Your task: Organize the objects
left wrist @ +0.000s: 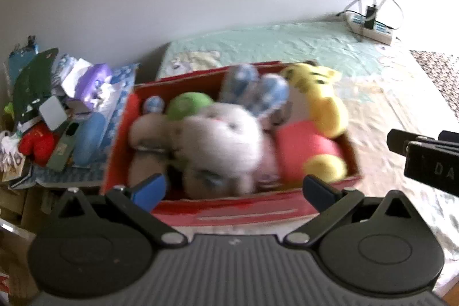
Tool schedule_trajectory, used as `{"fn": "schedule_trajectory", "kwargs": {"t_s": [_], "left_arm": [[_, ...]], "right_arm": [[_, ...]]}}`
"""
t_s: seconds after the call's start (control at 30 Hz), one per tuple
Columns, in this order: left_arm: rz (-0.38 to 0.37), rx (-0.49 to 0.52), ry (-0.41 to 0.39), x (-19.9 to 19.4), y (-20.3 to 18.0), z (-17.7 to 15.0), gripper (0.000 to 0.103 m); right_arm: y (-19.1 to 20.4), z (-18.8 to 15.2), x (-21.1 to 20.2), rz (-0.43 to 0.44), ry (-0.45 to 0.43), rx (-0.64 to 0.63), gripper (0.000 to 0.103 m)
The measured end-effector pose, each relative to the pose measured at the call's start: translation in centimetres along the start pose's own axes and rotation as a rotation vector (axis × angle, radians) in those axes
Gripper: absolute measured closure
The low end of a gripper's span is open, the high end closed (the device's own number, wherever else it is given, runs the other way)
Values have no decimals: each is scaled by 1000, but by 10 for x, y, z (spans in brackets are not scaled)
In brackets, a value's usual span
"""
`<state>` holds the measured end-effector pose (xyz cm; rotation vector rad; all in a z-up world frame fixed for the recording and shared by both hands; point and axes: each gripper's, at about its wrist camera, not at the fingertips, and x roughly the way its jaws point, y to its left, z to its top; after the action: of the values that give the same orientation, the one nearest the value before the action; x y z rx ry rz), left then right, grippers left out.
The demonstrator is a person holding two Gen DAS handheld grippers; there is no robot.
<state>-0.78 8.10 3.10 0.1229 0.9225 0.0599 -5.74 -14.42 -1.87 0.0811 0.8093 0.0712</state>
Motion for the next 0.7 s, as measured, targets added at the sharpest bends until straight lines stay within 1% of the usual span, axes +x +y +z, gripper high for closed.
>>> {"fn": "schedule_trajectory", "kwargs": {"t_s": [0.2,0.37,0.53,0.7], "left_arm": [[-28,40,6,-7,-46,-6,1],[-47,71,9,-12,-81,-13,1],[-51,92,27,-10,-106,-21,1],[-39,87,48,-8,-113,-26,1]], "right_arm": [[-39,-7,-2,-69,24,37,28],[-59,-14,-2,-89,37,41,28],[-73,-17,1,-88,46,52,27],[-76,-16,7,-64,75,57,27]]}}
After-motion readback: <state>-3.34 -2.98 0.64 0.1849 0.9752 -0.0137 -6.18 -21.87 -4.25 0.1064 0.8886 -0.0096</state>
